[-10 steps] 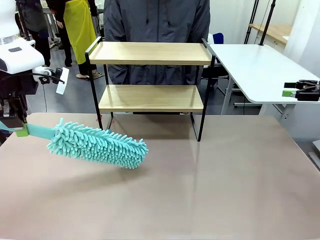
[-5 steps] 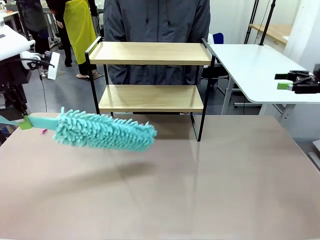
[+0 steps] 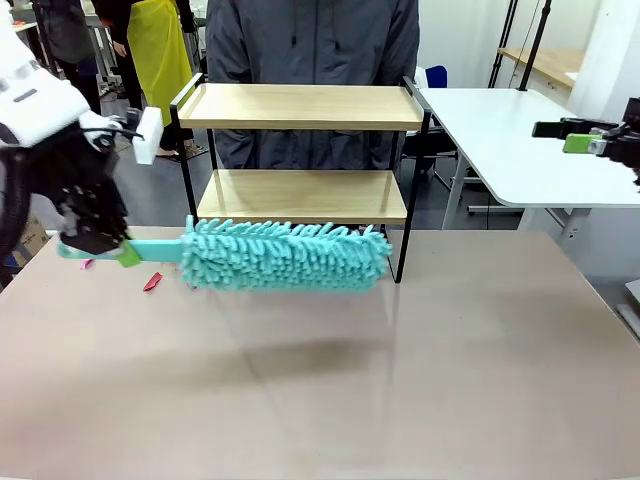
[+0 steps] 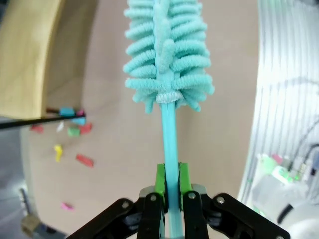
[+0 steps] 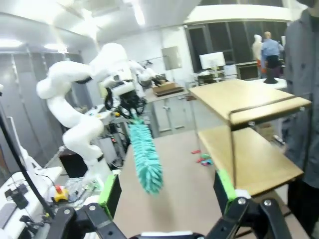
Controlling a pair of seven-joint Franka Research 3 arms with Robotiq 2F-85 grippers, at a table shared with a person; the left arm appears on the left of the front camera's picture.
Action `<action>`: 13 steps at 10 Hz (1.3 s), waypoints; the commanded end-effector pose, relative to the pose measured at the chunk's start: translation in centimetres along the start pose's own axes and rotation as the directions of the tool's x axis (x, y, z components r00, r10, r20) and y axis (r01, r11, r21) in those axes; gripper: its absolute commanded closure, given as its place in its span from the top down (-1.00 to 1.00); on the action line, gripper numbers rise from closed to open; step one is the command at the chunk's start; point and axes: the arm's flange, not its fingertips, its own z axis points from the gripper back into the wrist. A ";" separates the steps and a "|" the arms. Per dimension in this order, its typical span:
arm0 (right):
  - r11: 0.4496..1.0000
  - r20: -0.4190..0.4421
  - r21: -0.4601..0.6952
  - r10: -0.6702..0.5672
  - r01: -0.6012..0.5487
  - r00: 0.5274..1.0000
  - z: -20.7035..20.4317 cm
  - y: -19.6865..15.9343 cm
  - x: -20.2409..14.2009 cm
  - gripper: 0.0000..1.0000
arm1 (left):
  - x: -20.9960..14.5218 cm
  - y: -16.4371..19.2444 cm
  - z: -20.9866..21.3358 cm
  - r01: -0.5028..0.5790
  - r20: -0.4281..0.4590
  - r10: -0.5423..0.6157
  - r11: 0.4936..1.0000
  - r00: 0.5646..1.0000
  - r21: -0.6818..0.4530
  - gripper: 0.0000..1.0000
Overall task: Clean the shelf.
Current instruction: Hand the Duster back to the human.
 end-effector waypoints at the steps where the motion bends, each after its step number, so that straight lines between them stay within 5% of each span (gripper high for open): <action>1: 0.997 0.009 0.027 -0.068 0.067 0.998 -2.2 1.3 -0.9 1.00 | 1.3 0.6 -2.8 0.062 0.126 -0.060 0.998 0.990 -0.005 -0.74; 4: 0.997 0.007 0.055 -0.053 0.053 0.999 -2.6 1.3 -1.8 1.00 | 2.5 0.4 -3.5 0.166 0.146 -0.164 0.986 0.975 0.002 -0.74; 5: 0.997 0.007 0.055 -0.053 0.053 0.999 -2.6 1.3 -1.8 1.00 | 2.5 0.3 -3.5 0.064 0.120 -0.065 0.998 0.991 0.011 -0.74; 8: 0.996 0.012 0.059 -0.064 0.064 0.998 -3.0 1.6 -2.5 1.00 | 2.5 0.3 -3.5 0.064 0.120 -0.065 0.998 0.991 0.011 -0.74; 9: 0.998 -0.068 0.050 -0.038 0.041 0.997 -5.4 1.8 -3.7 1.00 | 2.5 0.3 -3.5 0.064 0.120 -0.065 0.998 0.991 0.011 -0.74; 13: 0.999 -0.116 0.041 -0.011 0.016 0.993 -9.0 2.1 -9.0 1.00 | 2.5 0.3 -3.5 0.064 0.120 -0.065 0.998 0.991 0.011 -0.74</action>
